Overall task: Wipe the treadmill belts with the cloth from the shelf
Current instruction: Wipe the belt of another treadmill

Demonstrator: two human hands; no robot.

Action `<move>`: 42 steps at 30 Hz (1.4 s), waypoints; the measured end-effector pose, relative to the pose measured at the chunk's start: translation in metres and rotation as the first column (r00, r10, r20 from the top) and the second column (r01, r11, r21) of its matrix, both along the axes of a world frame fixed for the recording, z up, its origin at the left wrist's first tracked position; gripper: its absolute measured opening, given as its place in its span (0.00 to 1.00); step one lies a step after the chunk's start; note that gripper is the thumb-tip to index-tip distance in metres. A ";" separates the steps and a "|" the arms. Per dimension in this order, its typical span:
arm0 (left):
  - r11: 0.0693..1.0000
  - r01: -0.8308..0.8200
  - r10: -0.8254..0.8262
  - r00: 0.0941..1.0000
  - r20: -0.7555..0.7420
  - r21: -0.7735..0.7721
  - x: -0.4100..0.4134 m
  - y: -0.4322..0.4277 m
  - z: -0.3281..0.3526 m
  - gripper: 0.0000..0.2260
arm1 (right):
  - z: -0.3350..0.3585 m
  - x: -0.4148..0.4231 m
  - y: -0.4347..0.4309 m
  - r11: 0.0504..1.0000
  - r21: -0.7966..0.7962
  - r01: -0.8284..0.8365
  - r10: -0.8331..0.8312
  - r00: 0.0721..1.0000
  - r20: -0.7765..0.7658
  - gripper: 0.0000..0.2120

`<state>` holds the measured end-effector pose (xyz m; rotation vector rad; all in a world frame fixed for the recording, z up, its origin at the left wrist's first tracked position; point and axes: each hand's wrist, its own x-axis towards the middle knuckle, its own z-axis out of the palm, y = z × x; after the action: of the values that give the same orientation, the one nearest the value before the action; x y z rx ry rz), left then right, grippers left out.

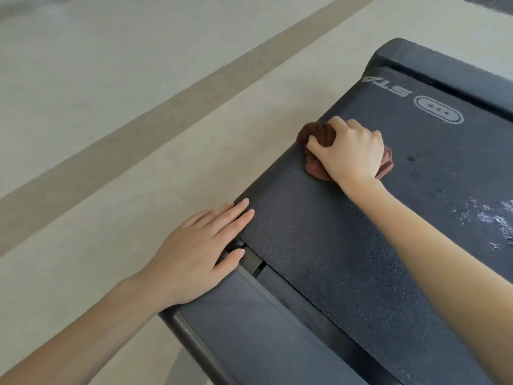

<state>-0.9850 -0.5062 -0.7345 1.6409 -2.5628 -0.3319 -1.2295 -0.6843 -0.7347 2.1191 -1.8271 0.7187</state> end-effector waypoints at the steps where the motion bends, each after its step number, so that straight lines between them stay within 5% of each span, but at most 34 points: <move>1: 1.000 0.006 -0.006 1.000 0.006 0.005 -0.001 -0.001 0.000 0.26 | -0.001 0.004 0.013 1.000 0.001 -0.027 0.027 0.999 0.020 0.19; 5: 0.997 0.072 -0.073 0.997 0.012 0.033 0.003 -0.011 0.000 0.28 | -0.001 0.026 0.098 0.990 -0.043 -0.132 0.135 0.989 0.063 0.14; 10: 0.981 0.195 -0.195 0.981 0.005 0.015 0.014 -0.015 0.002 0.29 | 0.004 0.022 0.193 0.936 0.104 -0.335 0.333 0.942 0.039 0.13; 16: 0.969 0.226 -0.238 0.961 -0.140 -0.099 0.016 -0.017 -0.016 0.30 | 0.009 0.015 0.105 0.992 0.119 0.035 -0.032 0.999 -0.029 0.18; 22: 0.972 0.219 -0.231 0.955 -0.188 -0.084 0.014 -0.016 -0.016 0.29 | 0.009 0.029 0.043 0.873 0.127 0.471 -0.470 0.882 -0.042 0.18; 33: 0.952 0.305 -0.303 0.934 -0.189 -0.023 0.019 -0.018 -0.010 0.31 | 0.008 0.100 0.206 0.855 0.151 0.496 -0.499 0.866 -0.023 0.19; 42: 0.918 0.369 -0.390 0.906 -0.166 -0.143 0.008 -0.035 -0.024 0.30 | -0.005 0.070 0.168 0.817 0.022 0.576 -0.577 0.817 0.021 0.17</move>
<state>-0.9768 -0.5417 -0.7583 1.0088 -2.6815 -0.3469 -1.1593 -0.5163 -0.7398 1.4160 -2.3200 0.5708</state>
